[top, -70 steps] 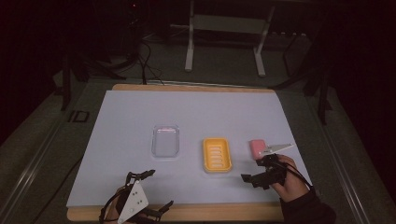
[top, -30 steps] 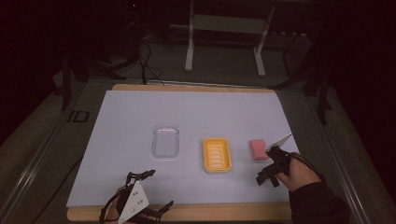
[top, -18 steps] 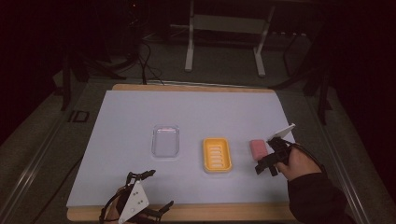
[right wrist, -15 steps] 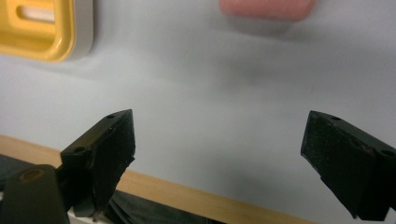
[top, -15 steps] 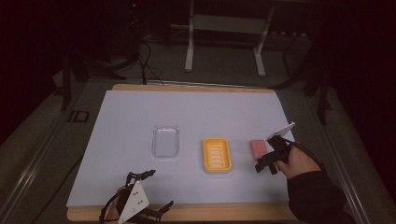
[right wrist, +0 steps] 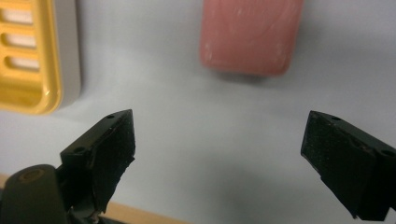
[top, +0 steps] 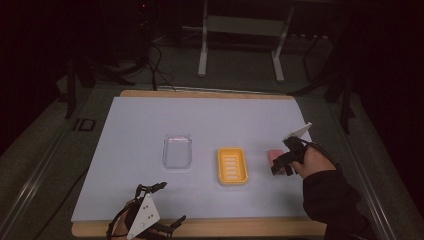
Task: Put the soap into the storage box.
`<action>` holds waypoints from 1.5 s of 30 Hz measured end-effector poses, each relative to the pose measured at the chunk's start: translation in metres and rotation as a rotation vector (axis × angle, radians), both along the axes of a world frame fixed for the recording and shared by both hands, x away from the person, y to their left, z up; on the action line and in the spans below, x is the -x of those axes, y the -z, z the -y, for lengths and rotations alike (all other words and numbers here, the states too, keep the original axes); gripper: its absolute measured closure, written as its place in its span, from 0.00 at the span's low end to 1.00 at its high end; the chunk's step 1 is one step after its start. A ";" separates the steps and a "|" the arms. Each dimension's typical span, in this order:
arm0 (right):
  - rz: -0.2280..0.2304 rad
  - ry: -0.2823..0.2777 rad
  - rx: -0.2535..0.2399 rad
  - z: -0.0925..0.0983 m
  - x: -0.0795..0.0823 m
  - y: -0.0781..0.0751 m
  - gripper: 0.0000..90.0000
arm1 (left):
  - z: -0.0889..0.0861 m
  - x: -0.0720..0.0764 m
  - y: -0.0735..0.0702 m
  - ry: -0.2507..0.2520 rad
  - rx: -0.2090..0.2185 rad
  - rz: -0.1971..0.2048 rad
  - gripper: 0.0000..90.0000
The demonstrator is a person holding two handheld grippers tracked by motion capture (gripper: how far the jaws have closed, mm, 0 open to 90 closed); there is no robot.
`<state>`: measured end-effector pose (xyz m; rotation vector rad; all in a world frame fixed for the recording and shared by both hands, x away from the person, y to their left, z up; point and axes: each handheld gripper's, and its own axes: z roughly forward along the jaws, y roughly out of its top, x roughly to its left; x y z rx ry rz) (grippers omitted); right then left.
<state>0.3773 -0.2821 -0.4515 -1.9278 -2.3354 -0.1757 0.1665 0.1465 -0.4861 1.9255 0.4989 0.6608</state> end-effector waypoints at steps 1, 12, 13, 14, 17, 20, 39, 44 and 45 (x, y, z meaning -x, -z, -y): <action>0.000 0.000 0.000 0.000 0.000 0.000 0.11 | 0.000 0.000 0.000 0.000 0.000 0.000 0.00; 0.050 -0.018 0.034 -0.010 -0.022 0.008 0.11 | 0.000 0.000 0.000 0.004 -0.003 -0.001 0.00; 0.051 -0.013 0.036 -0.010 -0.023 0.010 0.11 | 0.000 0.000 0.000 0.004 -0.004 -0.001 0.00; 0.051 -0.018 0.047 -0.010 -0.026 0.013 0.11 | 0.000 0.000 0.000 0.004 -0.003 -0.001 0.00; 0.069 -0.013 0.060 -0.011 -0.031 0.019 0.11 | 0.000 0.000 0.000 0.004 -0.001 -0.003 0.00; 0.079 -0.006 0.069 -0.012 -0.035 0.024 0.11 | 0.000 0.000 0.000 0.004 -0.002 -0.004 0.00; 0.056 -0.003 0.153 -0.022 -0.049 0.048 0.21 | 0.000 0.000 0.001 0.004 -0.004 -0.005 0.00; 0.035 -0.006 0.169 -0.025 -0.052 0.050 0.26 | 0.000 0.000 0.001 0.006 -0.006 -0.006 0.00; 0.036 -0.005 0.170 -0.025 -0.052 0.050 0.28 | 0.000 0.000 0.001 0.007 -0.006 -0.006 0.00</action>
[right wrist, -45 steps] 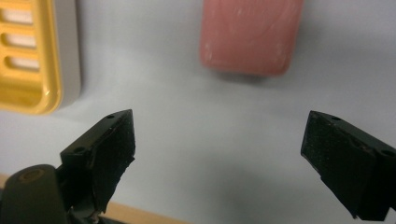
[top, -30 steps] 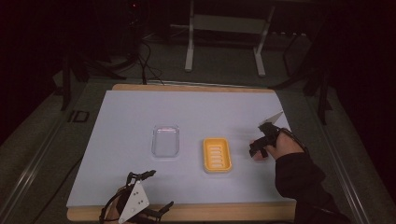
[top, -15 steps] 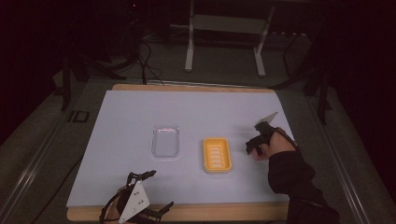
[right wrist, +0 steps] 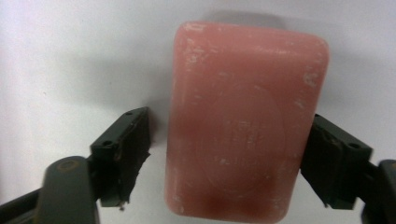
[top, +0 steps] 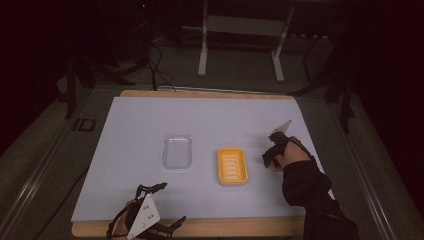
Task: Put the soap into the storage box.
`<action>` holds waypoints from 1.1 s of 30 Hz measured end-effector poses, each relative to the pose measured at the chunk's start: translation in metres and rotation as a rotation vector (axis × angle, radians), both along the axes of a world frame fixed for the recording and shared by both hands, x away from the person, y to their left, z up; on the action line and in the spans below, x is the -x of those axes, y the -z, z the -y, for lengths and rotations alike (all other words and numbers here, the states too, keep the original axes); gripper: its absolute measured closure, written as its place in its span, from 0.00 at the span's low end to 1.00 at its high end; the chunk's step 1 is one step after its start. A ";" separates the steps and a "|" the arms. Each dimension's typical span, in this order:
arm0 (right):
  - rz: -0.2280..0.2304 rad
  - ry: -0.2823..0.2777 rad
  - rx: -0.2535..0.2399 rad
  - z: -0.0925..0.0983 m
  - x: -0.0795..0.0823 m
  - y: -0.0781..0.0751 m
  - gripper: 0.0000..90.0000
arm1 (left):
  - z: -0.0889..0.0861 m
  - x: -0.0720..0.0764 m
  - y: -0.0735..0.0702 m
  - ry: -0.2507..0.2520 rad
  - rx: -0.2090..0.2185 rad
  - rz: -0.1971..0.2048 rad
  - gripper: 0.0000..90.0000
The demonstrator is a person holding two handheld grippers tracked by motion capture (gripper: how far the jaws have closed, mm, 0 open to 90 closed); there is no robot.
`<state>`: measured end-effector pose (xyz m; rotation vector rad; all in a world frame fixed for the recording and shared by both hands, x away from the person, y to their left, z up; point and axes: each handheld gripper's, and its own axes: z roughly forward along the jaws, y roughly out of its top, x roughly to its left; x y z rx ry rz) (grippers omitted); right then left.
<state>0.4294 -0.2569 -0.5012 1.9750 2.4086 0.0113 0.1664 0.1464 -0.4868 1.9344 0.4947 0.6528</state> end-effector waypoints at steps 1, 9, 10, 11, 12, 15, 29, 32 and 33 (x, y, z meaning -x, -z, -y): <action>0.000 0.006 0.000 0.000 0.000 -0.001 0.30 | 0.000 0.000 0.000 0.001 -0.002 -0.001 0.00; 0.038 0.067 0.015 0.001 0.000 -0.004 0.41 | 0.000 0.000 0.000 0.002 -0.003 -0.001 0.00; 0.038 0.067 0.015 0.001 0.000 -0.004 0.41 | 0.000 0.000 0.000 0.001 -0.003 0.000 0.00; 0.038 0.067 0.015 0.001 0.000 -0.004 0.41 | 0.000 0.000 0.000 0.001 -0.003 0.000 0.00; 0.018 0.091 0.018 0.003 0.001 -0.006 0.42 | 0.000 0.000 0.000 0.000 -0.002 -0.001 0.00; 0.017 0.109 0.000 0.005 0.001 -0.011 0.42 | 0.001 0.000 0.000 0.000 -0.003 -0.001 0.00; 0.043 0.119 -0.018 0.003 0.010 -0.043 0.42 | 0.001 0.000 0.000 0.000 -0.004 0.000 0.00; 0.070 0.122 -0.029 0.001 0.013 -0.055 0.42 | 0.001 0.000 0.000 0.000 -0.004 0.000 0.00; 0.071 0.117 -0.024 0.000 0.014 -0.058 0.42 | 0.001 0.000 0.000 0.000 -0.003 0.000 0.00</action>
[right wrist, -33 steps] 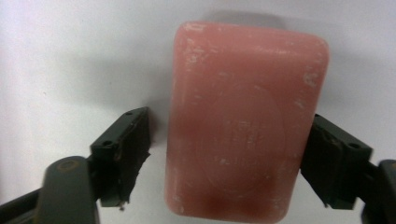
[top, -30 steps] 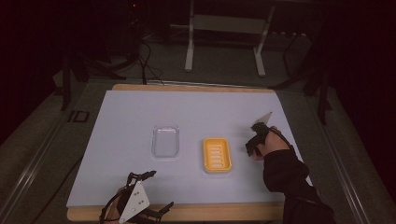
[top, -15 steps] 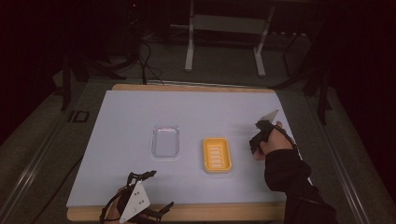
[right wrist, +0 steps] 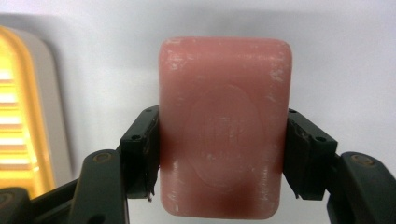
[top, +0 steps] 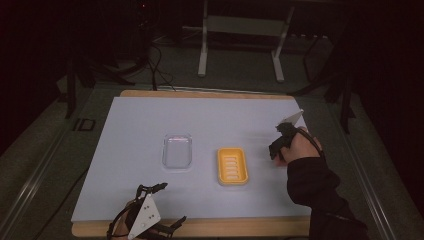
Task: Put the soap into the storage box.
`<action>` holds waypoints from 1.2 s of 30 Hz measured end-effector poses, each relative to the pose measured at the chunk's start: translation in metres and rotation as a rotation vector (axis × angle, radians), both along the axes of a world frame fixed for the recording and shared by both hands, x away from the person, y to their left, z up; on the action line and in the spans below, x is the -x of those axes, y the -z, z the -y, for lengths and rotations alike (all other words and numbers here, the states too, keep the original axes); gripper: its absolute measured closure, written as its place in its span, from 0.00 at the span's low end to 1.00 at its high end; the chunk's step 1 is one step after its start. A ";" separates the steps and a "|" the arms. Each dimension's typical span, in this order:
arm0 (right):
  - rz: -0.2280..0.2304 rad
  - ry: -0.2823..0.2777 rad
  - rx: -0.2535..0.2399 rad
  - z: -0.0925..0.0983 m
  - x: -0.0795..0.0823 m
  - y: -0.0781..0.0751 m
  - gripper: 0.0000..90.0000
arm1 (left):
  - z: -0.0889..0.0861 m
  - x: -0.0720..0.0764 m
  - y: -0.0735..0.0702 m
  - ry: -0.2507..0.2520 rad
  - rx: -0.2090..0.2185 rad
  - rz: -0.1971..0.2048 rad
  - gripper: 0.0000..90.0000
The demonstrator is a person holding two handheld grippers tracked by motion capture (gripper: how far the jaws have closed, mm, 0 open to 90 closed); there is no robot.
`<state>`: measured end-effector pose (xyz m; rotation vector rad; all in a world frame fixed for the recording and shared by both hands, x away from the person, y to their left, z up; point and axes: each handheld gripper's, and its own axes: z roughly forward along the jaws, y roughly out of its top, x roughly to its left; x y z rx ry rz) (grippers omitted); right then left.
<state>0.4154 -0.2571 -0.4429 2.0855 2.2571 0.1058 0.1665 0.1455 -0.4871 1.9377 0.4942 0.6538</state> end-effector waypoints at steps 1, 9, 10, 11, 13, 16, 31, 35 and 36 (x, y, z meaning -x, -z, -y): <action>0.000 -0.005 0.006 -0.001 0.001 -0.003 0.42 | 0.000 0.000 0.000 0.000 0.000 0.000 0.00; 0.044 -0.027 0.002 -0.007 0.011 -0.030 0.42 | 0.000 0.000 0.000 0.000 0.000 0.000 0.00; 0.053 -0.031 -0.001 -0.008 0.012 -0.033 0.42 | 0.000 0.000 0.000 0.001 0.000 0.000 0.00; 0.051 -0.036 0.004 -0.010 0.014 -0.036 0.42 | 0.000 0.000 0.000 0.000 -0.001 0.000 0.00; 0.057 -0.042 0.006 -0.011 0.015 -0.038 0.42 | 0.000 0.000 0.000 0.001 -0.001 0.000 0.00; 0.076 -0.060 -0.010 -0.017 0.021 -0.048 0.42 | 0.000 0.000 0.000 0.001 -0.001 0.000 0.00; 0.127 -0.139 -0.050 -0.055 0.038 -0.065 0.42 | 0.000 0.001 0.000 0.002 -0.002 0.001 0.00; 0.127 -0.169 -0.067 -0.070 0.044 -0.065 0.42 | 0.000 0.001 0.000 0.003 0.000 0.002 0.00; 0.137 -0.181 -0.076 -0.074 0.045 -0.064 0.42 | 0.000 0.001 -0.001 0.003 0.000 0.002 0.00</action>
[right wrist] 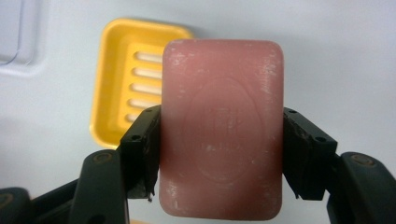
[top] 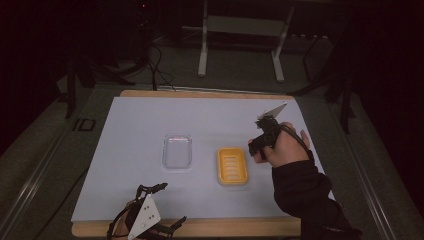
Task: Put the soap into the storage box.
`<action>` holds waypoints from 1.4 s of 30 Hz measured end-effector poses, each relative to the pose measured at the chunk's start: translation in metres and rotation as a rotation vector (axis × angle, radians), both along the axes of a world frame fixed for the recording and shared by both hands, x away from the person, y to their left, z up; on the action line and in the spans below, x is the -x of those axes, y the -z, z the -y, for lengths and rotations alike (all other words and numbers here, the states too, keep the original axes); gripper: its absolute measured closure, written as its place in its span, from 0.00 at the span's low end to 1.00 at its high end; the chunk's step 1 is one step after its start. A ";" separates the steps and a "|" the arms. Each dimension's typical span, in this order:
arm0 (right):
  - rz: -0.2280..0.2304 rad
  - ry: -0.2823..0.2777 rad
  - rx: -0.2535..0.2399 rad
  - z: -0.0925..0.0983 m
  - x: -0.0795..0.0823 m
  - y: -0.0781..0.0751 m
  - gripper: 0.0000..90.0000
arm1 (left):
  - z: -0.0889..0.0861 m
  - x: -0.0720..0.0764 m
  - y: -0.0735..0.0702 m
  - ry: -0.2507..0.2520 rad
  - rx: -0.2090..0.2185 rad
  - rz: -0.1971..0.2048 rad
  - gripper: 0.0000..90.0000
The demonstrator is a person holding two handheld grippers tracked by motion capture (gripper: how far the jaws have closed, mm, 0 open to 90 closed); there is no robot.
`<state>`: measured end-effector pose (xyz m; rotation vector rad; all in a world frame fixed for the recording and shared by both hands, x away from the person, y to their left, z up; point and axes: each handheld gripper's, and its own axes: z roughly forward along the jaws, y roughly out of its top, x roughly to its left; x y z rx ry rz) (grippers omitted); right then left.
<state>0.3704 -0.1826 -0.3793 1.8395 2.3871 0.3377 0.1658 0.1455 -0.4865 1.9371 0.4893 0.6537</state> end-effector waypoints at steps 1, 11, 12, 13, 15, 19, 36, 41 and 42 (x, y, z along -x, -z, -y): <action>-0.004 -0.007 -0.010 -0.004 0.001 0.001 0.42 | 0.000 0.000 0.000 0.000 -0.001 0.001 0.00; -0.036 -0.033 -0.082 -0.037 0.002 0.031 0.42 | -0.001 0.001 0.000 0.002 0.001 0.004 0.00; -0.041 -0.030 -0.081 -0.038 0.001 0.035 0.42 | -0.001 0.001 -0.001 0.002 0.003 0.003 0.00; -0.046 -0.027 -0.080 -0.040 0.000 0.038 0.42 | -0.001 0.001 -0.001 0.002 0.004 0.004 0.00; -0.046 -0.019 -0.088 -0.041 -0.002 0.042 0.42 | -0.001 0.001 -0.001 0.002 0.004 0.004 0.00; -0.052 0.002 -0.102 -0.042 -0.005 0.053 0.42 | -0.001 0.001 -0.001 0.003 0.005 0.004 0.00; -0.121 0.002 -0.052 -0.059 -0.010 0.090 0.42 | -0.001 0.001 -0.001 0.007 -0.001 0.004 0.00; -0.118 -0.010 -0.031 -0.066 -0.008 0.094 0.42 | -0.001 0.002 -0.001 0.008 0.000 0.005 0.00; -0.122 -0.011 -0.018 -0.067 -0.008 0.096 0.42 | -0.001 0.002 -0.001 0.007 -0.001 0.005 0.00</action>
